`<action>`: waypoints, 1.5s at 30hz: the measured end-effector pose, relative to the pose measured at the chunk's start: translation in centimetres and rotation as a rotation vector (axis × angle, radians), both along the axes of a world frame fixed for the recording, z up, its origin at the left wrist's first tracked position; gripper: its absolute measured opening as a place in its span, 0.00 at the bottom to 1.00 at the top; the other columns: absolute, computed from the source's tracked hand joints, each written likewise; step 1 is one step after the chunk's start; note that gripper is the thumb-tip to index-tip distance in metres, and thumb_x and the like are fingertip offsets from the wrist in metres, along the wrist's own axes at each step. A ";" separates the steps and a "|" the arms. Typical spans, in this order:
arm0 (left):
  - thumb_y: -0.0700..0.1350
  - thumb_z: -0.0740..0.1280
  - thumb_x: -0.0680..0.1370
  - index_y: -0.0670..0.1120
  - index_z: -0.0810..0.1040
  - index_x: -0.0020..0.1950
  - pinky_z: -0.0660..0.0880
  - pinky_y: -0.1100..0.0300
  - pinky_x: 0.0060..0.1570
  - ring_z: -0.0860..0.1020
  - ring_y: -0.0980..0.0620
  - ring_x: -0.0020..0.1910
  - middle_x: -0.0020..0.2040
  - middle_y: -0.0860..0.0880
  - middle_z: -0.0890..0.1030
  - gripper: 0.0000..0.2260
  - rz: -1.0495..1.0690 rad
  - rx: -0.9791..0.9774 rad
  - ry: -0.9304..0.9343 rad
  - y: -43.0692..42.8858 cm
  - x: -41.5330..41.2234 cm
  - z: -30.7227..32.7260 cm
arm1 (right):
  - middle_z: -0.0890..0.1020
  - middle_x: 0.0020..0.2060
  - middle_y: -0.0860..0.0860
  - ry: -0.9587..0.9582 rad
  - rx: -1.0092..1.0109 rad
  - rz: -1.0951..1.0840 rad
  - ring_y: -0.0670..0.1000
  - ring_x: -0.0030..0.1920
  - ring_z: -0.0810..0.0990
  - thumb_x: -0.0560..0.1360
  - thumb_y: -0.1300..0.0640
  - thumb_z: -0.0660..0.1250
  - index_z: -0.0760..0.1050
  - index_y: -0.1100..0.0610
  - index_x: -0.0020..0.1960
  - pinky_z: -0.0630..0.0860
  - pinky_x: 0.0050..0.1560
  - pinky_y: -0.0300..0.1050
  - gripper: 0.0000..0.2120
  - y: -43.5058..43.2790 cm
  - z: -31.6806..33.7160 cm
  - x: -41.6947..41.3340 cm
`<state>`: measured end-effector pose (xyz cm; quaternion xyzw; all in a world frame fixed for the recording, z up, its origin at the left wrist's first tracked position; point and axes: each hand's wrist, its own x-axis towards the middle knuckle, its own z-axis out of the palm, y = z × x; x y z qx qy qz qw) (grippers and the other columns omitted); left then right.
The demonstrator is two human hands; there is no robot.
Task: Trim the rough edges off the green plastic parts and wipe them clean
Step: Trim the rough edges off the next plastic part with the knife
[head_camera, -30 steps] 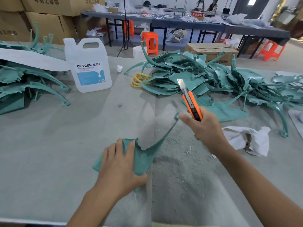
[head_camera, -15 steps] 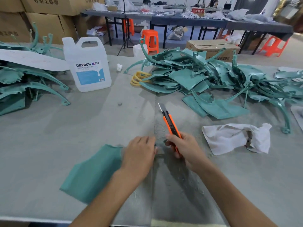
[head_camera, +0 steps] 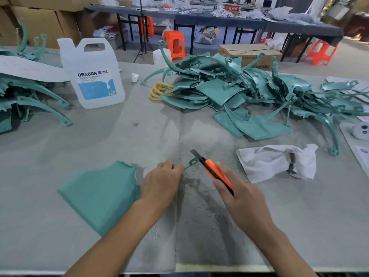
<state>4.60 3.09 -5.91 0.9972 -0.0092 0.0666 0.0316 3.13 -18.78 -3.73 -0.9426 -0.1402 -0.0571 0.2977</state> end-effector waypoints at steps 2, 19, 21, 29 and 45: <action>0.40 0.63 0.79 0.49 0.72 0.56 0.67 0.53 0.38 0.75 0.44 0.50 0.50 0.47 0.72 0.07 -0.007 0.016 -0.003 -0.2 -0.1 0.0 | 0.84 0.43 0.44 -0.046 -0.029 0.022 0.50 0.39 0.81 0.82 0.41 0.59 0.59 0.30 0.76 0.77 0.40 0.49 0.24 0.1 0.3 -0.3; 0.34 0.80 0.53 0.45 0.79 0.33 0.69 0.60 0.23 0.76 0.47 0.27 0.31 0.46 0.76 0.15 -0.113 0.169 -0.157 -1.5 -1.6 1.2 | 0.85 0.42 0.49 0.002 -0.259 0.026 0.55 0.43 0.82 0.82 0.40 0.59 0.61 0.30 0.76 0.73 0.39 0.50 0.23 0.0 1.3 -0.6; 0.35 0.80 0.54 0.45 0.79 0.33 0.70 0.60 0.24 0.76 0.47 0.27 0.31 0.47 0.77 0.15 -0.128 0.177 -0.160 -1.5 -1.5 1.1 | 0.85 0.41 0.48 0.015 -0.271 0.019 0.55 0.44 0.82 0.82 0.40 0.59 0.62 0.31 0.76 0.74 0.41 0.51 0.22 -0.3 1.3 -0.3; 0.32 0.78 0.56 0.45 0.79 0.34 0.70 0.59 0.24 0.76 0.48 0.28 0.33 0.46 0.77 0.15 -0.108 0.148 -0.164 -1.4 -1.8 1.0 | 0.86 0.46 0.48 0.093 -0.217 -0.063 0.57 0.47 0.83 0.82 0.38 0.56 0.65 0.30 0.73 0.77 0.45 0.52 0.20 -2.6 0.8 0.4; 0.30 0.76 0.58 0.42 0.80 0.38 0.71 0.57 0.26 0.77 0.46 0.31 0.36 0.44 0.78 0.14 -0.104 0.163 -0.112 -1.7 -1.9 1.4 | 0.79 0.27 0.49 0.396 0.310 -0.001 0.48 0.24 0.75 0.82 0.46 0.63 0.73 0.24 0.63 0.72 0.22 0.42 0.16 -1.8 -0.2 0.3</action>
